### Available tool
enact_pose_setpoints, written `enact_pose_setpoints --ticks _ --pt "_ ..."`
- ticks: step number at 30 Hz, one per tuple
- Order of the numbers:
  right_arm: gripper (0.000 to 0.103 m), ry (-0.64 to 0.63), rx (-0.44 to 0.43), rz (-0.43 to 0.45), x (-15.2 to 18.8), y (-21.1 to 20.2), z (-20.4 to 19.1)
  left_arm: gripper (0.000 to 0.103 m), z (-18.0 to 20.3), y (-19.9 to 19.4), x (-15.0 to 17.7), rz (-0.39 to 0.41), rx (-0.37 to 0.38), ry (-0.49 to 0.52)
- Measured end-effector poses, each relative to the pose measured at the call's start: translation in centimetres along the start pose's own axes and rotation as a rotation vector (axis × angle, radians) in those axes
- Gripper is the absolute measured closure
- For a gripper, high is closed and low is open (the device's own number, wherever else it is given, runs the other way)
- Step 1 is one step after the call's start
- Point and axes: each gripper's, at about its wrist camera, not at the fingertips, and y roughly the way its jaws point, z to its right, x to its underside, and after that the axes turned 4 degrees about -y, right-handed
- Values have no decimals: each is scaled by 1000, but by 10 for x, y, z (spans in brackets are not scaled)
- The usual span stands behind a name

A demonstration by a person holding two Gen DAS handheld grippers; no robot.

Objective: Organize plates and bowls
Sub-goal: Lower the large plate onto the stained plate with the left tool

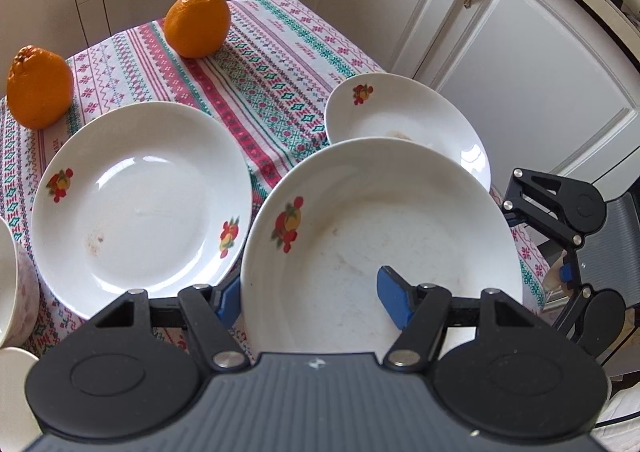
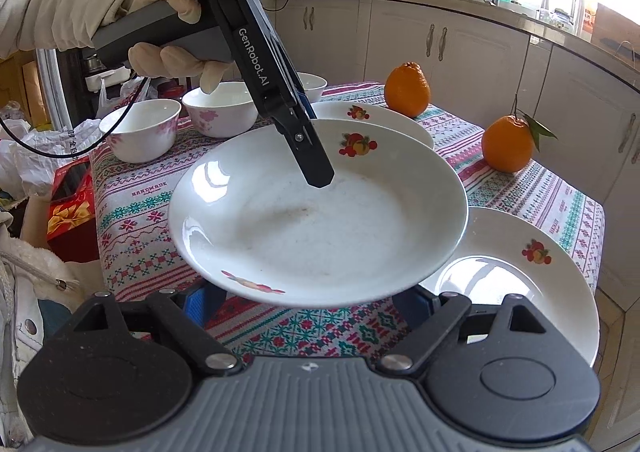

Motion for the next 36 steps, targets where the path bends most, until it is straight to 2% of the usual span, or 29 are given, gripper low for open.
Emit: enact_pose_setpoints --ticks 15,36 --pt "10 35 73 -6 17 -17 34 36 26 26 -48 -3 28 70" --pt "10 113 172 -32 41 -37 70 36 56 73 -95 -21 73 150"
